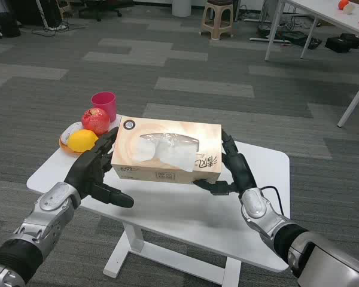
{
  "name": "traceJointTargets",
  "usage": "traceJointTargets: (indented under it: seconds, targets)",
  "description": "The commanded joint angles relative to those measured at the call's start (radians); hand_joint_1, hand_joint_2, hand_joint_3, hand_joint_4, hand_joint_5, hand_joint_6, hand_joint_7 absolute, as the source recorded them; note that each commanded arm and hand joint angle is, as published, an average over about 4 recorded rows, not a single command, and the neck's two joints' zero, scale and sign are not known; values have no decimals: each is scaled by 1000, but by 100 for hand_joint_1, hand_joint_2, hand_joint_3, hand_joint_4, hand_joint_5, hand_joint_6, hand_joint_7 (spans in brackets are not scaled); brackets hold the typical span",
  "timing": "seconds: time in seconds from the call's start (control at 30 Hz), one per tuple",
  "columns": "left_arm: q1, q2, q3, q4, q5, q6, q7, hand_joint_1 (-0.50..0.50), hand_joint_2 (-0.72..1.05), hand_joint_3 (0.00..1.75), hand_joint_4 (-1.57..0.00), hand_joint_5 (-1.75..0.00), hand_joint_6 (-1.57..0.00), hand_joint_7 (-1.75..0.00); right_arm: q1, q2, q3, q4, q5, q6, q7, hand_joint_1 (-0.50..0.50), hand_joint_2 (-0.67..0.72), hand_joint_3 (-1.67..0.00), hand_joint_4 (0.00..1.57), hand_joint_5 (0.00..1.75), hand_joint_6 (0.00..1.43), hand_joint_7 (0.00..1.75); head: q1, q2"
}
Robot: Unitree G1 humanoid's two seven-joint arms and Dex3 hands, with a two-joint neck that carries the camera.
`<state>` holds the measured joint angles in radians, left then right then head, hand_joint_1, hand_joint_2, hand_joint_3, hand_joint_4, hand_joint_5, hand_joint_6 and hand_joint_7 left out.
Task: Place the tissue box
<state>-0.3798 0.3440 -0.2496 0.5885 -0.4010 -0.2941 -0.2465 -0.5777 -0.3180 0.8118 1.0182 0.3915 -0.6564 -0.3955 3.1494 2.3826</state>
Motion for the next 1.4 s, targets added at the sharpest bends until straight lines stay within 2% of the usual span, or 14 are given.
traceJointTargets:
  seconds: [0.03,0.17,0.83,1.23,1.4]
  targets:
    - [-11,-51,-25,-50,17,-10,-46,50,-2,0,0,-82,0,-14,-13,43,17,-62,-29,-32,46,-46,-54,-63,33,29,31,49,5,3]
    - [-11,-51,-25,-50,17,-10,-46,50,-2,0,0,-82,0,-14,-13,43,17,-63,-29,-32,45,-44,-54,-63,32,29,31,49,1,1]
    - [-11,-51,-25,-50,17,-8,-46,50,-2,0,0,-82,0,-14,-12,43,15,-62,-29,-32,44,-46,-54,-63,34,27,31,49,2,3]
    - [-11,-50,-25,-50,17,-4,-46,50,-2,0,0,-82,0,-14,-13,43,14,-59,-29,-32,46,-46,-54,-71,31,29,31,49,3,-2]
    - [-17,-43,-27,-49,30,29,-46,50,-2,0,0,-82,0,-14,-10,43,12,-49,-29,-32,46,-46,-54,-71,31,29,31,49,5,-5]
